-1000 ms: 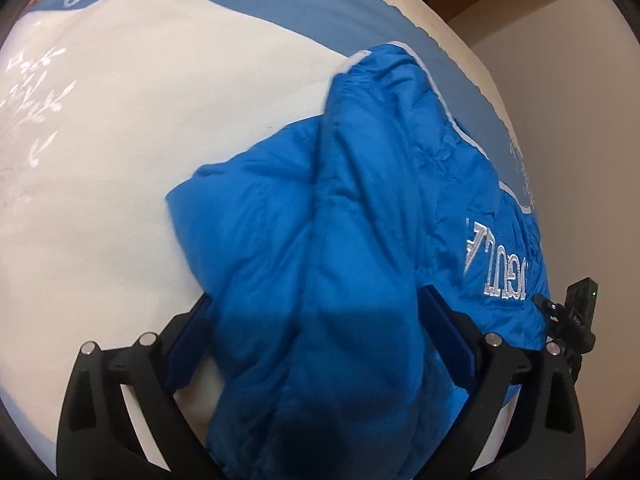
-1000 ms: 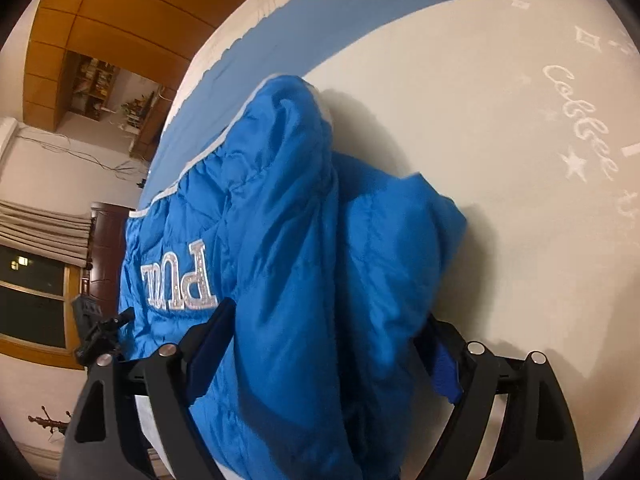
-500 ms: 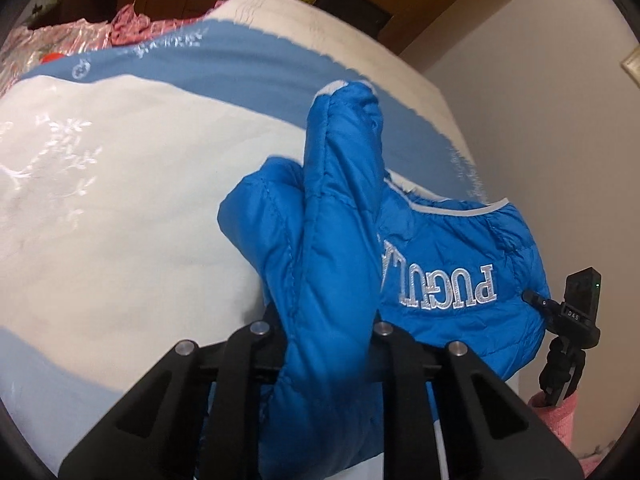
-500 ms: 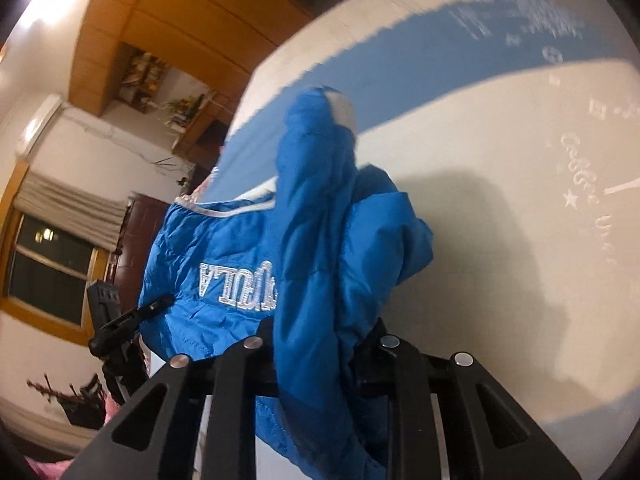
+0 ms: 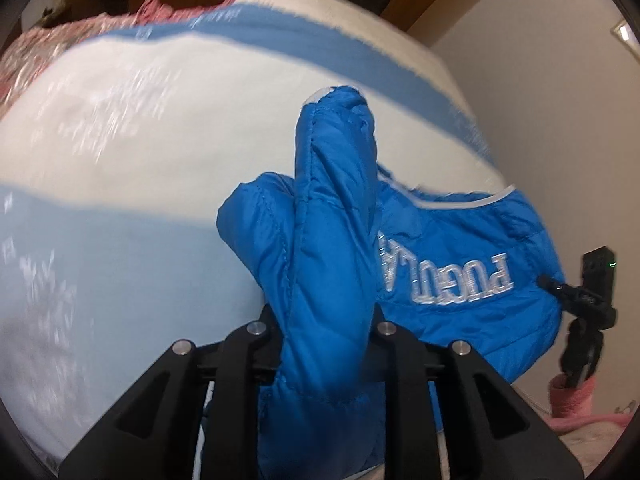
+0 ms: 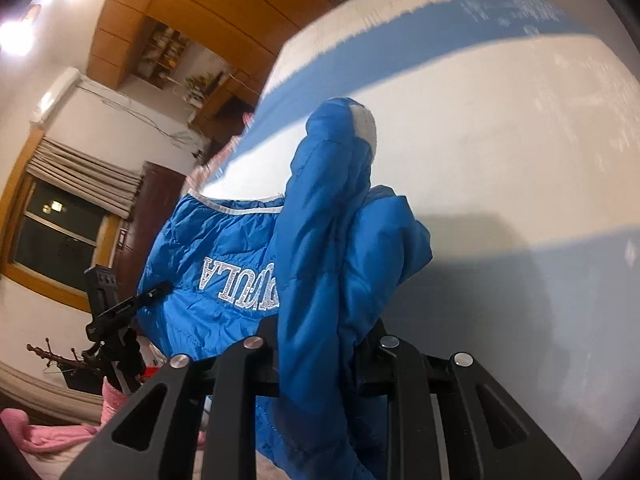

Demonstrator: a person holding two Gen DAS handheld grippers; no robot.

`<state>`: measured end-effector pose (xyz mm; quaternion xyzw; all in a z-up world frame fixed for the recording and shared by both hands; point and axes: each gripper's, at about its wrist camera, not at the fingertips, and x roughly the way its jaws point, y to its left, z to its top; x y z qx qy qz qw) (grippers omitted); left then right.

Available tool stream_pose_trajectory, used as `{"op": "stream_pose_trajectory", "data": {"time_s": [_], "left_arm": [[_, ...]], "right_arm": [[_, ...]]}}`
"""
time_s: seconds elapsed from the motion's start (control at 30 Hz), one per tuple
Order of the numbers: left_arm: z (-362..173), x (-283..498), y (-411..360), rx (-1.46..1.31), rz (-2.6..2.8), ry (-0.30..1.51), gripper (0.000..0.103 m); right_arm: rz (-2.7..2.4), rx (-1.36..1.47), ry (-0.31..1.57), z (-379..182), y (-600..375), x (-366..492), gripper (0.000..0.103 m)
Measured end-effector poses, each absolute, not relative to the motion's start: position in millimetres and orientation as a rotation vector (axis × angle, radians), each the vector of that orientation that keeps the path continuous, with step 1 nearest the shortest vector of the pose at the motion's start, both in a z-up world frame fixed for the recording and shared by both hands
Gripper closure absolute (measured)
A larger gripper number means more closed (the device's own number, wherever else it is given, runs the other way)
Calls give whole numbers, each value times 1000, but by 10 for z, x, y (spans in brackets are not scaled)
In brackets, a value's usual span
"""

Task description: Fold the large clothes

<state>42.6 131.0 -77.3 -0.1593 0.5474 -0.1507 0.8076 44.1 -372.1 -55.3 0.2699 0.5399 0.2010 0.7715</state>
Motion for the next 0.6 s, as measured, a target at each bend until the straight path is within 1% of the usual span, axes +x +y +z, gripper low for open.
{"op": "stream_pose_trajectory", "data": {"time_s": [0.07,0.13,0.17,0.3,0.4,0.6], "left_arm": [[-1007,359,1324,-312,-294,1198,82],[-1254,327,1320,-267,-255,1219,77],[-1341,337,1332,-256,-244,1221,73],[-1582,319,1371,-274,-252,1212,61],[-1676,370,1353,-253,-247,1194,58],[-1650,328,1337,-254,-231,1184,55]], "right_arm": [[397,577,1203,-716,-3699,351,81],[340,549,1232,-906,-3677,306,81],[313,533,1246,-977,-3675,303,80],[239,527,1299,-1420,-3754,325,76],[226,554,1291,-1591,-3747,312,72],[198,545,1275,-1614,-3655,259,69]]}}
